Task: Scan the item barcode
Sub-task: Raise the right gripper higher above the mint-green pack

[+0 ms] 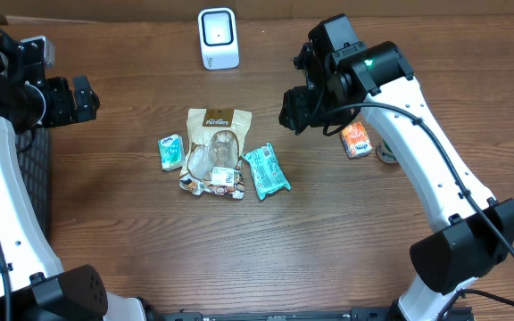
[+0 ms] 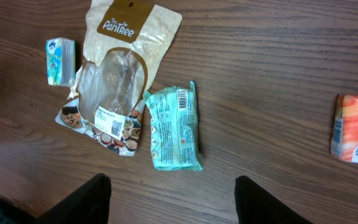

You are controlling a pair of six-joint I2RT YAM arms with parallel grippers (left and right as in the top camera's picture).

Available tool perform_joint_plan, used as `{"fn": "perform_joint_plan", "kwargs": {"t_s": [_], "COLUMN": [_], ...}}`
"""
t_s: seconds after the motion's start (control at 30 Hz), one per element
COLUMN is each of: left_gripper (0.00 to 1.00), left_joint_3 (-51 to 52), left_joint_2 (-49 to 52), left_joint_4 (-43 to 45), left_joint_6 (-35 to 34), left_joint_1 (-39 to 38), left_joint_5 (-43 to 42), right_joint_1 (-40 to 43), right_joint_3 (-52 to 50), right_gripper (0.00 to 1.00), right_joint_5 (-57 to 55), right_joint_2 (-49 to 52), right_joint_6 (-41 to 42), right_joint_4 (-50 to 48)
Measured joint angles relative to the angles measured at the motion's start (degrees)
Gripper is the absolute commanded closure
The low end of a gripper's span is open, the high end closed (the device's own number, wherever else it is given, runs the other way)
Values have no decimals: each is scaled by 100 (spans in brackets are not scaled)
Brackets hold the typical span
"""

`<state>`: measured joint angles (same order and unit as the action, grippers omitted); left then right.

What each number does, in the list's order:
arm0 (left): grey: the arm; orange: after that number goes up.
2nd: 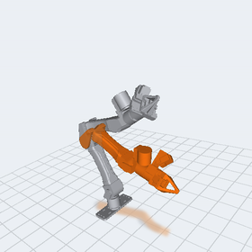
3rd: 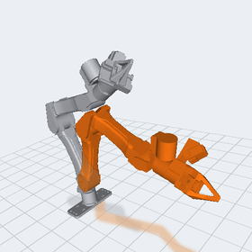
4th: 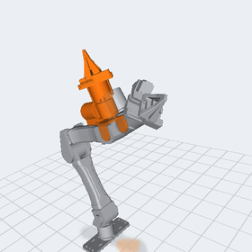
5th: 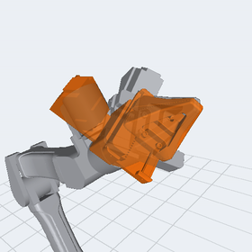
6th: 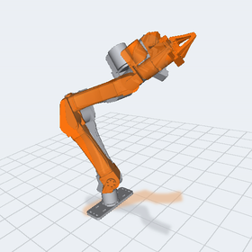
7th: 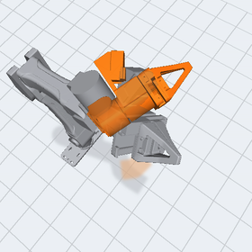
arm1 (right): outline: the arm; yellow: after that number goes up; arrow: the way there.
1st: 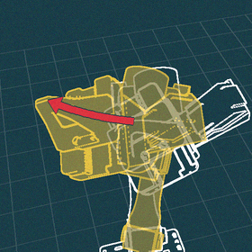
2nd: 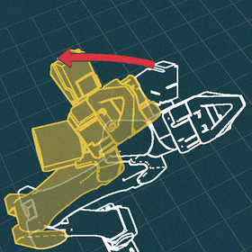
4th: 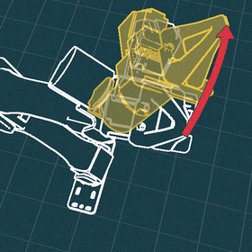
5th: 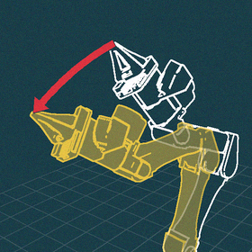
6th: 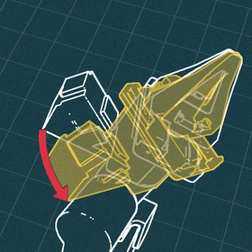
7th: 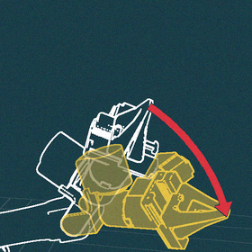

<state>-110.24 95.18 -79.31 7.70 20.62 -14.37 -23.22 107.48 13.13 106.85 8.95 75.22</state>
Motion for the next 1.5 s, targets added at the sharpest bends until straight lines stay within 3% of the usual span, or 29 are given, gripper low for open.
{"fn": "perform_joint_plan", "kwargs": {"t_s": [1.5], "left_gripper": [0], "left_joint_3": [0], "left_joint_2": [0], "left_joint_4": [0], "left_joint_6": [0], "left_joint_1": [0], "left_joint_5": [0], "right_joint_1": [0], "right_joint_3": [0], "right_gripper": [40], "right_joint_5": [-157], "right_joint_2": [0], "right_joint_6": [-2], "right_joint_4": [-61]}}
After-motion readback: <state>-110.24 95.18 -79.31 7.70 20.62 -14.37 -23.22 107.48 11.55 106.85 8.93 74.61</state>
